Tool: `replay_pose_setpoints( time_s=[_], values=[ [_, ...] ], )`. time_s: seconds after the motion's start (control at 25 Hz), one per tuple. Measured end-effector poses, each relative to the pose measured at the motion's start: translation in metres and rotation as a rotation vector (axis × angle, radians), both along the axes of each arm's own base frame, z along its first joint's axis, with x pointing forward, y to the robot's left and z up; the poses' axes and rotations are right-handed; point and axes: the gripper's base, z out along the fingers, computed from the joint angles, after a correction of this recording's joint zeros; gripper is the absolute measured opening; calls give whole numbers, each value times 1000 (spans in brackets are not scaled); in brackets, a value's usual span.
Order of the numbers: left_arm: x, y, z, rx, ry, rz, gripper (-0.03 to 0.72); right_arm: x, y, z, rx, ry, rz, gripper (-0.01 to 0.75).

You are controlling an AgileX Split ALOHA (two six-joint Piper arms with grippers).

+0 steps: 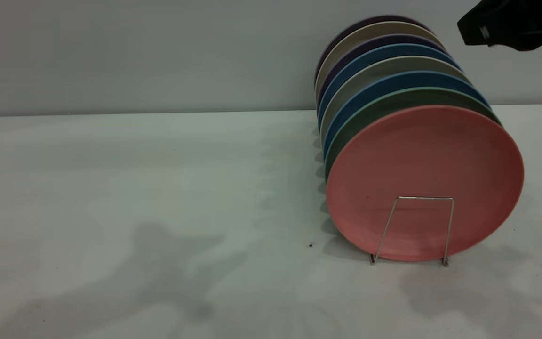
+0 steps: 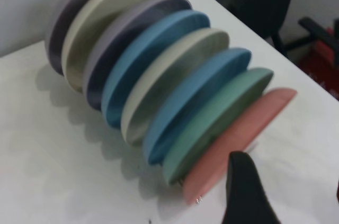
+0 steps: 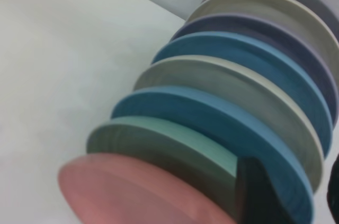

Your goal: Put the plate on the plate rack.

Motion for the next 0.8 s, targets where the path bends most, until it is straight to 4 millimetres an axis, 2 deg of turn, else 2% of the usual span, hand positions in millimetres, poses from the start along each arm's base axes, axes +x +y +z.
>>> replay_pose_setpoints(
  time_s=[0.16,0.4,0.52,0.68,0.8],
  values=[
    [-14,4,12,26,12,-20,447,-1,5,1,91,19,11,297],
    [-28,9,26,53,5,-31,447,-6,20,5,310,78,65,289],
    [-33,11,30,74,4,-36,447,-6,25,12,304,72,143,289],
    [-41,15,33,118,19,-39,447,0,27,29,311,90,201,289],
    [-45,18,36,142,19,-30,447,5,24,49,285,129,279,289]
  ],
)
